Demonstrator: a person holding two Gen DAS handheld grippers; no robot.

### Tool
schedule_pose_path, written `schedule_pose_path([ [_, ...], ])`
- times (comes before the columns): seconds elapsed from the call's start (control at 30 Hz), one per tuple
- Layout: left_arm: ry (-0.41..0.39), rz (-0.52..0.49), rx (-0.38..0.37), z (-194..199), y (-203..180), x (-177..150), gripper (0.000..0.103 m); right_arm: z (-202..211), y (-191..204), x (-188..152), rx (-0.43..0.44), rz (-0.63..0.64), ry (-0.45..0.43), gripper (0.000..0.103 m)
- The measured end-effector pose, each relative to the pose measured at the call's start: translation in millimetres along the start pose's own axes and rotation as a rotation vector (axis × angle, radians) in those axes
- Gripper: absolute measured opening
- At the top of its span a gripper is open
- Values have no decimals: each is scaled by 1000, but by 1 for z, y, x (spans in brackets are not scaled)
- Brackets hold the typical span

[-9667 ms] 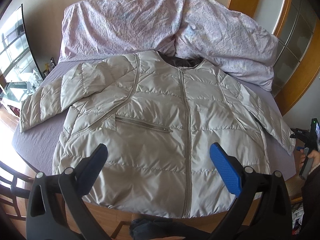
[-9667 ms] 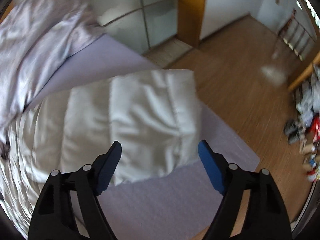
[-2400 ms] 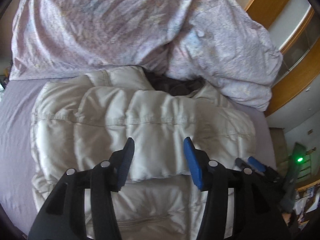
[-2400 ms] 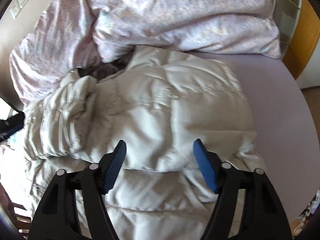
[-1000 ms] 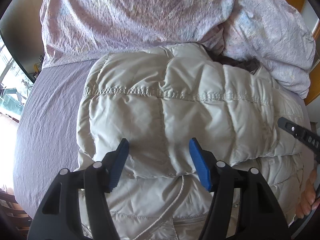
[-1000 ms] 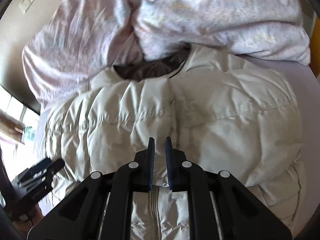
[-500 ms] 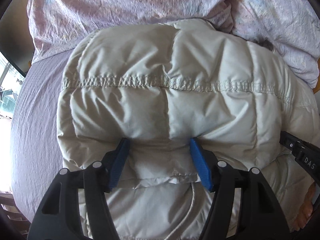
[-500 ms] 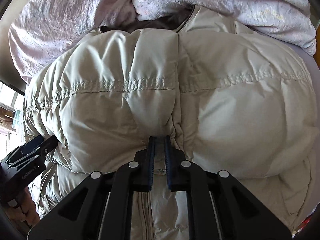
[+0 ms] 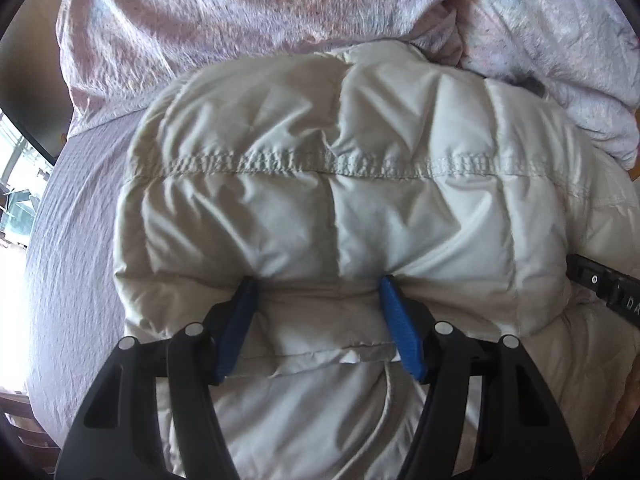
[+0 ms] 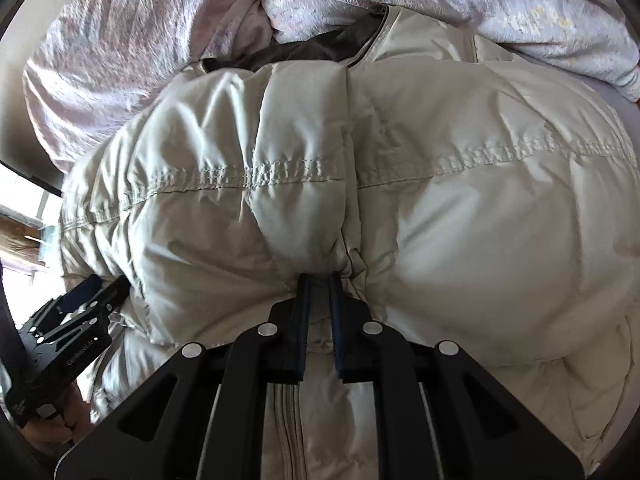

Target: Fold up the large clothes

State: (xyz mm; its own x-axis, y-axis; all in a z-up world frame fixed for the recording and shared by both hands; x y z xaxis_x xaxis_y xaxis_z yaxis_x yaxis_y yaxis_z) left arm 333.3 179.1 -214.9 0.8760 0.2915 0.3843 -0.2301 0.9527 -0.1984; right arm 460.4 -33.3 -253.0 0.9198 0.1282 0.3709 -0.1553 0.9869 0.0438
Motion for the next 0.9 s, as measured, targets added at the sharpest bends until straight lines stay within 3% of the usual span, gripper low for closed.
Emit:
schedule_pose_path([
  [0.07, -18, -7, -7, 10, -2, -5, 64, 10, -6, -4, 28, -4, 6, 15],
  [0.1, -23, -11, -8, 15, -2, -8, 64, 14, -9, -6, 37, -6, 10, 28],
  [0.13, -28, -13, -11, 20, -2, -10, 64, 19, -17, -10, 21, -7, 17, 57],
  [0.17, -34, -16, -14, 24, -2, -12, 64, 23, -22, -13, 7, -4, 12, 65],
  [0.33, -74, -21, -10, 59, 15, -26, 72, 47, -56, -35, -9, 23, -18, 66],
  [0.6, -75, 39, 17, 92, 59, -85, 74, 59, -166, -94, -45, -89, 42, 66],
  [0.73, -43, 81, -15, 96, 78, -122, 74, 56, -215, -128, -48, -158, 93, 65],
  [0.83, -21, 125, -50, 97, 89, -145, 74, 55, -237, -148, -1, -200, 125, 65],
  [0.9, -17, 154, -73, 97, 93, -155, 74, 58, -251, -156, -25, -219, 118, 65],
])
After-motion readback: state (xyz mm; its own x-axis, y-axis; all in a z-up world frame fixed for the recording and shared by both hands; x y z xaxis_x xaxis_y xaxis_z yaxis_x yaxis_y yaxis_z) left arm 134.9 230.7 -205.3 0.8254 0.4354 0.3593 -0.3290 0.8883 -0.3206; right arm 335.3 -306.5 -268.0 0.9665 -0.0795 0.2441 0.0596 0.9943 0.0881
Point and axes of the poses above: each gripper's, at about its wrist camera, not at the fingertips, and z roughly against the way its jaws point, y to its left, x to its top, the point moved 10 cm from there along -z, roughly the way its jaws point, and after that the axes turned 13 degrees about -x, right-handed, at the moved point
